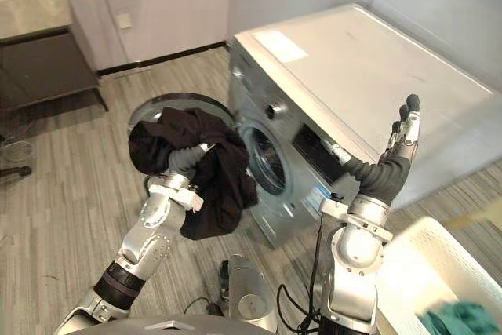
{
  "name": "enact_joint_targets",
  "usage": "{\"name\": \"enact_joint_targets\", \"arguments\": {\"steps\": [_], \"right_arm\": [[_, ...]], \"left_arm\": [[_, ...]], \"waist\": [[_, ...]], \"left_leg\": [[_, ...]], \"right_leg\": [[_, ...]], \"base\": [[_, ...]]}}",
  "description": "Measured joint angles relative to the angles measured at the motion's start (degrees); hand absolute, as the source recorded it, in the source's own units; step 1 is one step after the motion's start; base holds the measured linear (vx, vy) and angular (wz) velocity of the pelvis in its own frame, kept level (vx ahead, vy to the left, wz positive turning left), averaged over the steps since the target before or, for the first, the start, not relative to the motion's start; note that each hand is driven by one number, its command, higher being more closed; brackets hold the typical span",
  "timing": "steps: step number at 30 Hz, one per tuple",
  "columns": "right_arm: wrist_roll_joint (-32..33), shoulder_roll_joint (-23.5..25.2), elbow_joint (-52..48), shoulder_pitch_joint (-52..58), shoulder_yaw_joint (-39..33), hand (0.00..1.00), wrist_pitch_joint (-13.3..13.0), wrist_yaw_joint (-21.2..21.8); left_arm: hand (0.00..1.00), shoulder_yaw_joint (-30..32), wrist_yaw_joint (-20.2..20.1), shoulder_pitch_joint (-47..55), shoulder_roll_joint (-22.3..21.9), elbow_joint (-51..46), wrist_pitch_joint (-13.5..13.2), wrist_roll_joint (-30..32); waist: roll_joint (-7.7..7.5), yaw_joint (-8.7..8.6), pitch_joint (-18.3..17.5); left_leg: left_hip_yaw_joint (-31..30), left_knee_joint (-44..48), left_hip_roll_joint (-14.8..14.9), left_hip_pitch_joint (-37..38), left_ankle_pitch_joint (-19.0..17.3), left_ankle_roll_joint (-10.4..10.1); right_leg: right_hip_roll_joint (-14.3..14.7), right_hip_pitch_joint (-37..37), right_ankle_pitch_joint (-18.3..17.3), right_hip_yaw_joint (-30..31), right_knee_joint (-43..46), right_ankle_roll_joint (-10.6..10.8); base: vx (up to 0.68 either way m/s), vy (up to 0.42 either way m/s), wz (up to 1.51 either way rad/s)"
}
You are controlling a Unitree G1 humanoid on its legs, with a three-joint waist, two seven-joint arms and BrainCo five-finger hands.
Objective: Pick up the laundry basket with both hands and put the clothes into the washing machine.
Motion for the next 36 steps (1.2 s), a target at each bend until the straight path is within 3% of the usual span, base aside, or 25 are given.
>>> {"name": "enact_joint_targets", "arguments": {"steps": [1,2,3,4,5,6,7,9,11,12,13,14,15,17,19,21,22,24,25,26,28,29,31,34,36], "right_arm": [[-1.19,0.5,-3.13,1.28,2.58,0.0,-0.12,0.03],[-2.03,1.34,-4.59,2.83,6.02,0.0,0.12,0.1],[-2.26,1.65,-5.15,3.8,8.04,0.0,0.15,0.16],[-2.58,2.09,-7.18,6.73,11.28,0.0,0.05,0.31],[-2.63,2.64,-9.27,10.74,13.23,0.0,-0.23,0.75],[-2.64,2.61,-9.52,11.93,13.8,0.0,-0.43,0.82],[-3.15,2.54,-9.32,16.2,16.0,0.0,-0.79,1.48],[-4.52,2.55,-7.64,20.74,18.6,0.0,-0.85,2.21],[-8.71,2.3,-2.77,24.74,20.75,0.0,-0.93,2.5],[-10.89,1.81,0.93,27.13,21.55,0.0,-1.04,2.45],[-11.61,1.24,2.78,28.25,21.88,0.0,-1.1,2.34],[-12.35,-1.26,6.45,30.7,22.32,0.0,-1.38,1.3],[-13.32,-1.37,13.3,31.63,22.63,0.0,-1.4,0.42],[-13.84,1.32,21.93,34.28,22.53,0.0,-1.29,0.06],[-13.8,1.28,26.65,34.41,21.52,0.0,-1.26,-0.02],[-13.56,1.26,31.57,32.07,19.8,0.0,-0.67,-0.15],[-13.12,1.23,34.49,28.94,19.09,0.0,-0.18,-0.14],[-13.1,1.01,36.78,24.37,18.22,0.0,0.53,-0.14],[-13.1,0.72,38.9,20.7,17.83,0.0,0.53,-0.42],[-13.09,-0.28,42.6,15.98,17.72,0.0,0.63,-0.68],[-13.08,-1.97,46.2,9.74,17.74,0.0,0.76,-0.6],[-13.06,-2.09,47.2,7.46,18.31,0.0,0.68,-0.52],[-11.66,-2.9,49.99,3.23,20.37,0.0,0.53,0.37],[-9.6,-4.04,53.98,-4.68,24.18,0.0,0.43,0.67],[-6.93,-3.57,54.17,-8.36,26.23,0.0,0.01,0.59]], "left_arm": [[1.0,0.08,-0.77,0.1,-1.77,0.53,0.48,0.36],[1.0,0.21,-1.24,0.45,-1.55,0.82,1.17,0.74],[1.0,0.49,-1.26,0.84,-1.49,0.82,1.22,0.81],[1.0,1.15,-1.02,1.69,-1.34,0.78,0.89,0.81],[1.0,1.18,-0.82,2.56,-1.17,0.78,0.74,0.99],[1.0,1.2,-0.81,2.96,-1.1,0.8,0.73,0.99],[1.0,1.32,-0.79,4.8,-1.0,1.02,0.74,1.06],[1.0,1.85,-0.8,6.9,-1.0,1.49,0.78,1.16],[1.0,3.05,-0.67,9.49,-1.02,1.43,0.75,2.16],[1.0,3.53,-0.44,11.05,-0.96,1.36,0.54,2.2],[1.0,3.74,-0.24,11.79,-1.03,1.31,0.46,2.2],[1.0,4.53,0.47,13.4,-1.25,0.92,0.01,2.18],[1.0,6.72,1.14,15.29,-1.03,0.9,-0.26,2.13],[1.0,8.99,2.26,17.6,0.59,-0.26,-1.14,2.08],[1.0,10.15,3.23,19.9,2.68,-1.96,-2.84,2.0],[1.0,10.76,3.27,20.01,3.74,-2.56,-4.25,1.97],[1.0,11.67,3.21,20.03,3.61,-2.47,-4.36,1.71],[1.0,12.09,2.76,19.9,3.57,-2.36,-4.4,0.86],[1.0,12.38,2.2,19.67,3.55,-2.03,-4.6,0.71],[1.0,13.47,1.12,18.83,2.78,-0.48,-4.63,0.08],[1.0,14.73,-0.13,17.93,1.36,1.62,-4.43,-0.95],[1.0,15.49,-0.41,16.93,1.07,2.94,-4.4,-1.5],[1.0,16.51,-0.85,14.39,0.48,6.02,-4.44,-2.21],[1.0,16.48,-0.87,8.75,0.18,9.31,-4.31,-2.66],[1.0,16.87,-0.67,2.97,0.19,11.96,-4.26,-3.55]], "waist": [[1.08,-2.43,1.79],[2.13,-3.08,1.79],[1.92,-2.03,1.91],[2.06,0.53,1.79],[1.66,1.29,1.74],[1.45,1.23,1.62],[0.49,0.77,1.22],[-0.32,-0.59,1.2],[-0.59,-0.54,1.37],[0.33,0.06,1.01],[1.38,0.28,0.61],[4.2,0.82,0.22],[3.32,-0.38,0.04],[1.03,-0.15,0.07],[0.84,1.59,0.05],[0.82,1.81,0.05],[0.74,2.44,0.18],[1.92,2.99,1.19],[3.51,3.01,2.44],[4.26,2.89,3.56],[7.51,3.44,5.96],[8.09,3.7,7.06],[8.35,4.04,8.46],[7.77,4.33,12.02],[5.51,4.32,14.34]], "left_leg": [[3.66,12.13,2.21,-1.5,-1.48,-0.78],[10.95,27.66,9.1,-5.62,1.62,-0.68],[14.64,34.97,13.35,-6.97,4.66,-0.61],[19.23,49.18,22.1,-8.99,6.29,-0.5],[19.69,57.99,28.39,-10.88,6.31,-1.08],[19.81,59.51,30.12,-11.26,6.11,-1.37],[21.5,60.15,35.23,-11.26,4.73,-1.71],[21.51,54.1,38.8,-10.89,2.35,-1.24],[17.14,40.02,38.75,-11.0,-0.2,-2.66],[11.95,27.86,37.34,-10.71,-0.3,-3.07],[9.45,20.66,36.38,-9.99,0.63,-2.66],[5.05,8.33,34.85,-7.23,6.38,-6.17],[6.74,7.28,32.58,-5.74,4.84,-11.82],[9.68,7.74,29.17,-5.47,4.15,-10.89],[12.65,8.1,28.36,-5.86,1.8,-10.59],[16.69,7.58,27.24,-6.17,-0.69,-11.62],[19.69,7.82,26.8,-6.31,-1.2,-11.42],[23.44,7.65,26.9,-6.5,-1.41,-11.05],[25.35,7.4,26.55,-6.53,-1.57,-10.7],[26.36,7.57,25.74,-6.34,-1.99,-10.08],[26.83,7.94,25.69,-6.19,-1.91,-9.85],[26.59,8.96,24.93,-6.59,-2.4,-9.83],[25.44,10.95,25.23,-8.2,-2.86,-9.56],[22.23,12.28,26.27,-10.75,-6.24,-8.6],[21.95,16.19,28.16,-13.41,-6.18,-8.88]], "right_leg": [[0.27,4.39,3.5,-1.67,-3.69,-1.06],[1.24,8.5,3.62,-1.12,-7.7,1.17],[2.11,10.29,3.81,0.3,-9.59,1.59],[4.36,13.28,3.41,3.76,-12.04,1.48],[5.12,14.76,2.56,6.4,-12.19,1.99],[5.12,15.0,2.41,7.41,-12.21,2.21],[4.43,15.82,2.12,12.05,-12.53,3.02],[3.0,16.32,2.53,19.64,-13.8,5.89],[1.3,14.96,3.74,29.6,-14.93,8.93],[1.21,12.68,3.61,35.37,-14.16,10.79],[1.72,11.27,3.31,37.82,-13.35,12.05],[3.66,7.28,2.16,42.33,-11.29,14.86],[2.19,6.19,2.15,46.21,-11.46,17.19],[1.73,3.28,5.11,46.01,-11.72,18.98],[1.59,1.58,9.37,48.44,-15.49,19.24],[1.41,-0.81,13.13,49.44,-19.24,19.97],[1.16,-2.34,16.65,49.03,-21.83,19.78],[0.82,-3.59,22.72,41.39,-25.67,16.77],[-0.34,-4.14,21.9,30.27,-26.66,11.37],[-2.93,-4.17,17.56,17.94,-26.61,5.23],[-6.7,-4.73,17.73,4.52,-24.65,0.96],[-7.78,-6.16,20.33,4.81,-22.9,4.01],[-7.08,-7.93,20.62,6.8,-23.1,8.24],[-4.53,-9.22,21.74,7.2,-26.18,8.64],[-4.15,-12.43,21.67,5.63,-24.31,8.3]], "base": [[0.51,0.213,1.01],[0.52,0.223,0.61],[0.51,0.207,-0.63],[0.45,0.201,-1.4],[0.41,0.21,-1.35],[0.38,0.234,-1.44],[0.39,0.251,-1.37],[0.35,0.278,-1.69],[0.24,0.44,-2.37],[0.14,0.507,-2.44],[0.07,0.618,-2.55],[0.04,0.672,-2.2],[0.06,0.644,-1.84],[0.07,0.421,-1.22],[0.0,0.312,-1.63],[-0.07,0.279,-1.36],[-0.07,0.222,-1.25],[-0.07,0.139,-1.07],[-0.04,0.058,-0.75],[-0.04,0.059,-0.7],[-0.01,0.031,-0.72],[-0.01,-0.006,-0.65],[-0.03,-0.058,-0.61],[-0.05,-0.048,-0.54],[-0.05,-0.024,-0.34]]}}
